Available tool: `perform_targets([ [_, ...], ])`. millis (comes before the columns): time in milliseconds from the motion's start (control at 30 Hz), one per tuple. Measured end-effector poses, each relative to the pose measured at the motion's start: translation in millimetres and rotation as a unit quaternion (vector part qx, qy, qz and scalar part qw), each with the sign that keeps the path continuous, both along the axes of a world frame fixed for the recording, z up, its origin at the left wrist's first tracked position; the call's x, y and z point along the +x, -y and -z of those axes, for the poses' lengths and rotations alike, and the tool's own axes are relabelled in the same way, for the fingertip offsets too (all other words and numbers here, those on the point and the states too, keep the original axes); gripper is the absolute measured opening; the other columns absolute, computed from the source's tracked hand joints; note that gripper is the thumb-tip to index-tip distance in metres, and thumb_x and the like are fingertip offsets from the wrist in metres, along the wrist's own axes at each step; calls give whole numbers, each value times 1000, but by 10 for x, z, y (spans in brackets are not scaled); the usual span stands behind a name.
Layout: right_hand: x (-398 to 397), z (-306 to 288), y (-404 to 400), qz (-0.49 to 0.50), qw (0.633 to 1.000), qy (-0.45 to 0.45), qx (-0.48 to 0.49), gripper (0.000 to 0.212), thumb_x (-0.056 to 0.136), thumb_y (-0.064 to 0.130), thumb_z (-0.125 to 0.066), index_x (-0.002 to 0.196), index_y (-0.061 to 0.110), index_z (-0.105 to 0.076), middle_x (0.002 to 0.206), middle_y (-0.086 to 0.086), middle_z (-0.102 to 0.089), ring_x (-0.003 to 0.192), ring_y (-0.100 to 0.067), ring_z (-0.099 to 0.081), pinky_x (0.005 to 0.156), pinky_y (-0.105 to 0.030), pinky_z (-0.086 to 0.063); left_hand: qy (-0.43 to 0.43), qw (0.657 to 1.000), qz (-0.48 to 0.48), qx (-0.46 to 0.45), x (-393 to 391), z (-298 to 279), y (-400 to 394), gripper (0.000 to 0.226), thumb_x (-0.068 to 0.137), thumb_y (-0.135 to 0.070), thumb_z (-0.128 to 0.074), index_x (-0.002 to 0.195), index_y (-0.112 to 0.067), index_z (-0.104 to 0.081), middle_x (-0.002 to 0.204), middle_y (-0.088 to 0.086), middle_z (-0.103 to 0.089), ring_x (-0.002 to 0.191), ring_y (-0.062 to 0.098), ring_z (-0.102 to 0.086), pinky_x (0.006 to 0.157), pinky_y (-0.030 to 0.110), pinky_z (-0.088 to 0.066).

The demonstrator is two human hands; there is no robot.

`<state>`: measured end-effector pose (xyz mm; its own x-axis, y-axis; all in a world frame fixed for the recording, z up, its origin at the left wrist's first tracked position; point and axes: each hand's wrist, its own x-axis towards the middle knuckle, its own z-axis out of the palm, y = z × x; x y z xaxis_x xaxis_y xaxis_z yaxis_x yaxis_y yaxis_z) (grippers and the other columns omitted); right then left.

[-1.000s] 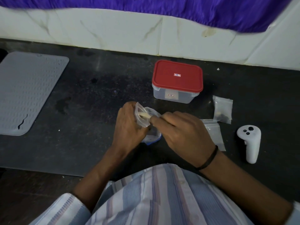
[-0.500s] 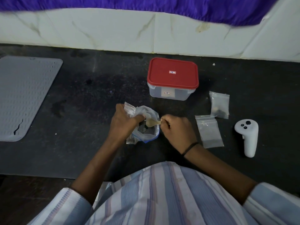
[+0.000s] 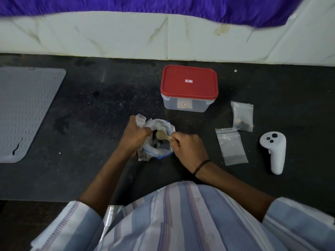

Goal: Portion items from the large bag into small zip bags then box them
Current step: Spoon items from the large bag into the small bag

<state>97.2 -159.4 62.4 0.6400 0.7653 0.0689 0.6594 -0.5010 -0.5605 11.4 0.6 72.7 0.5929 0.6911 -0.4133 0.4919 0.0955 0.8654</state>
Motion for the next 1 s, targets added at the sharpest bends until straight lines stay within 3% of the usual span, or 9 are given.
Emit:
perform_targets([
  [167,-6,65,43,28,985,-158,62,21,96,16,-52,88,10,-70,68,2,-68,55,-8,-63,60,-31,-57,34,998,-6,-53,-27,46,-41,31,78,3,-57,100,-16,-46,89,0,-51,86,16,-55,68,31,-47],
  [267,-11,86,62,27,980,-185,69,20,97,16,-52,96,11,-72,69,4,-68,54,-5,-62,59,-25,-57,32,998,-11,-60,-67,65,-58,30,69,-8,-59,95,-20,-48,90,5,-50,83,19,-54,68,37,-49],
  [367,-18,99,60,57,962,-248,96,20,98,13,-51,97,11,-71,69,2,-68,53,-6,-61,56,-21,-55,39,997,-11,-62,-88,75,-43,32,73,-8,-58,102,-14,-46,92,7,-49,83,19,-54,66,34,-49],
  [500,-31,129,85,117,924,-333,147,20,98,12,-50,98,11,-70,68,-3,-69,53,-11,-62,54,-26,-54,32,998,-26,-39,-95,123,-16,31,84,0,-56,110,-13,-44,90,1,-52,77,12,-56,59,27,-48],
  [567,-36,148,113,127,916,-346,158,20,98,12,-50,97,14,-70,69,-5,-70,54,-13,-62,54,-28,-54,20,999,-38,-29,-104,146,-15,33,84,-3,-58,113,-12,-44,92,2,-53,79,14,-57,60,31,-52],
  [667,-43,158,177,134,909,-354,176,20,98,13,-51,94,17,-70,68,-5,-69,55,-14,-63,54,-27,-53,-10,999,-44,-4,-108,152,-19,38,83,-9,-61,116,-15,-43,99,5,-55,87,20,-59,74,44,-56],
  [867,-30,64,332,151,902,-350,203,18,98,13,-53,94,14,-70,65,-7,-68,53,-15,-62,52,-26,-52,-28,998,-7,49,-119,110,-20,43,81,-16,-70,113,-19,-41,103,2,-54,98,22,-59,81,45,-56],
  [1000,-8,-202,375,149,896,-348,231,18,98,13,-52,94,13,-70,65,-8,-67,54,-16,-61,52,-27,-52,-15,977,-7,213,-182,39,-3,49,75,-33,-80,107,-19,-45,108,0,-47,101,20,-53,84,41,-51],
])
